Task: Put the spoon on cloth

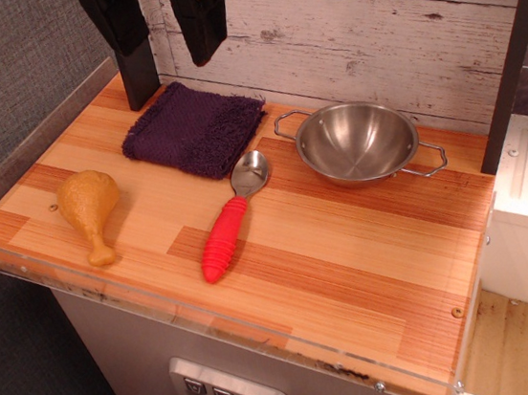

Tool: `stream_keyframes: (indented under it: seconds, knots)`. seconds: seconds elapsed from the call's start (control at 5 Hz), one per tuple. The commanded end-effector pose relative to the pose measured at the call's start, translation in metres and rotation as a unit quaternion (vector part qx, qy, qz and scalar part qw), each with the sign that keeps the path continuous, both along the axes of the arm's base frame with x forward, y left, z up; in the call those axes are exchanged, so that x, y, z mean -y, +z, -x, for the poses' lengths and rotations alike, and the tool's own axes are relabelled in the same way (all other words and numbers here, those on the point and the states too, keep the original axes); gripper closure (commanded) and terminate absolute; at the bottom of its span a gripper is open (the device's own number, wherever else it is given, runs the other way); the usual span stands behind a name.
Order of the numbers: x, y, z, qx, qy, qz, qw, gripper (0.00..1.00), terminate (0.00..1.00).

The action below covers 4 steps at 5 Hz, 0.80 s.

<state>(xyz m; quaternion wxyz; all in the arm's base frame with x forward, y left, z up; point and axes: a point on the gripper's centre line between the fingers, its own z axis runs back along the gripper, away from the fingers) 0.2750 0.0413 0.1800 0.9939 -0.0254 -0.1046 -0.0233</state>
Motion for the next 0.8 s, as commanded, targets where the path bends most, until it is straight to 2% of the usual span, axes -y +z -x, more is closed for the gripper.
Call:
stream_keyframes:
  seconds: [0.0, 0.2, 0.4, 0.6]
  knots:
    - [0.000, 0.000, 0.000, 0.000, 0.000, 0.000, 1.0000, 0.00, 0.00]
    - [0.023, -0.017, -0.002, 0.034, -0.047, 0.052, 0.9970, 0.00, 0.00]
    - [0.026, -0.048, 0.004, 0.054, -0.031, 0.042, 0.9972, 0.00, 0.00]
    - [0.022, -0.086, 0.009, 0.053, 0.002, 0.011, 0.9985, 0.00, 0.00]
